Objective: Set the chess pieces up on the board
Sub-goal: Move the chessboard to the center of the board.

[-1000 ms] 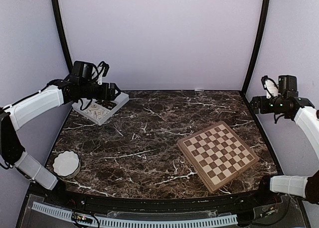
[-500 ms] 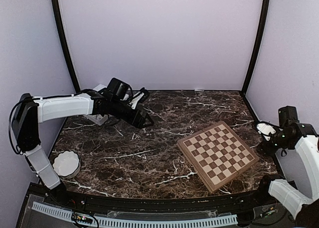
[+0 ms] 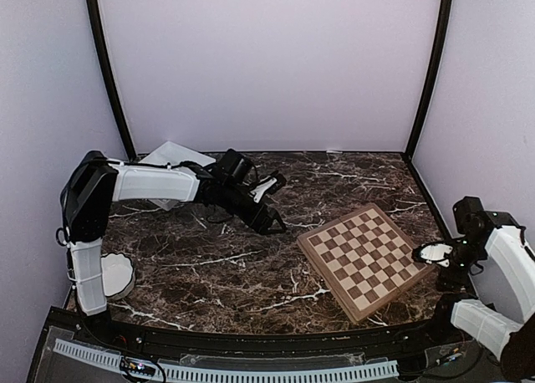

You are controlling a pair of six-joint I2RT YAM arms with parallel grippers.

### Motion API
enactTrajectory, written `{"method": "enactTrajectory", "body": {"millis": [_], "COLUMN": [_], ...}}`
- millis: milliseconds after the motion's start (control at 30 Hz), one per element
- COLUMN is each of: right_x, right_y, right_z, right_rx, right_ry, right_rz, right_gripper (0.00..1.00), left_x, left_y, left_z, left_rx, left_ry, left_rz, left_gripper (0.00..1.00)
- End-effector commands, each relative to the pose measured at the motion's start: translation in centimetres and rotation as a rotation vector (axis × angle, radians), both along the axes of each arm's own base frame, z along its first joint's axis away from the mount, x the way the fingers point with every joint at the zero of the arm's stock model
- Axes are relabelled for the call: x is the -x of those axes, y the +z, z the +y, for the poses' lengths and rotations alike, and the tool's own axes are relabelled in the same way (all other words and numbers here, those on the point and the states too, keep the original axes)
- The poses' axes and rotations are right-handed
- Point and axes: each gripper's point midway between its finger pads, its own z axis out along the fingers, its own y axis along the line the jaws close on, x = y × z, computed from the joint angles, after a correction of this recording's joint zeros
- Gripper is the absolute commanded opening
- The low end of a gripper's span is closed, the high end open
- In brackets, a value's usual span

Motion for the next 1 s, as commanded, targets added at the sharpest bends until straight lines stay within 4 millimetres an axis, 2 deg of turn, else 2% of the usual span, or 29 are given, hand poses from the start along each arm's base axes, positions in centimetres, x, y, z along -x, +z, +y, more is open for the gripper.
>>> {"method": "enactTrajectory", "body": {"millis": [0,167,267,400,567,733,767,800,833,867,933,967], "right_x": [-0.2,-2.6,-4.5,-7.2,-12.8,-20.5,-22.8,-24.3,-25.6,-26.5,-27.2,-27.1], "right_y": [-0.7,-2.3,-3.4,-2.9,-1.7,-2.3,-1.5,-1.2,-0.9,0.0,2.0,2.9], "right_z": [-1.0,-0.7,-1.4,-0.2,-0.1,-2.0,-2.5,-2.7,-2.9,-2.9,-2.4,-1.5], "right_rx": [0.11,0.103,0.136,0.037,-0.017,-0.045,-0.068,-0.103,-0.146,-0.184,-0.253,-0.308], "right_ry": [0.127,0.129,0.105,0.048,-0.017,-0.219,-0.272,-0.33,-0.408,-0.452,-0.506,-0.507], "right_rz": [0.03,0.011,-0.025,-0.105,-0.254,-0.364,-0.387,-0.396,-0.41,-0.435,-0.475,-0.481], "right_gripper": [0.8,0.8,0.78,0.78,0.78,0.78,0.79,0.8,0.8,0.81,0.81,0.81], "left_x": [-0.3,-1.2,-1.7,-1.4,-1.9,-1.9,-1.9,-1.9,-1.9,-2.2,-2.2,-2.0], "left_y": [1.2,0.2,0.2,0.0,0.3,0.6,0.2,0.7,0.2,0.7,0.4,0.0], "left_z": [-2.1,-3.2,-3.7,-4.7,-5.5,-5.4,-5.1,-5.0,-4.5,-4.3,-3.7,-3.3], "left_rx": [0.069,0.086,0.093,0.159,0.21,0.221,0.21,0.218,0.204,0.208,0.193,0.183], "left_ry": [-0.074,-0.068,-0.045,-0.04,0.04,0.095,0.109,0.119,0.141,0.166,0.202,0.211], "left_rz": [-0.06,-0.044,-0.014,0.056,0.147,0.162,0.163,0.153,0.149,0.134,0.137,0.146], "left_gripper": [0.88,0.88,0.88,0.9,0.92,0.96,0.96,0.96,0.96,0.95,0.95,0.95]}}
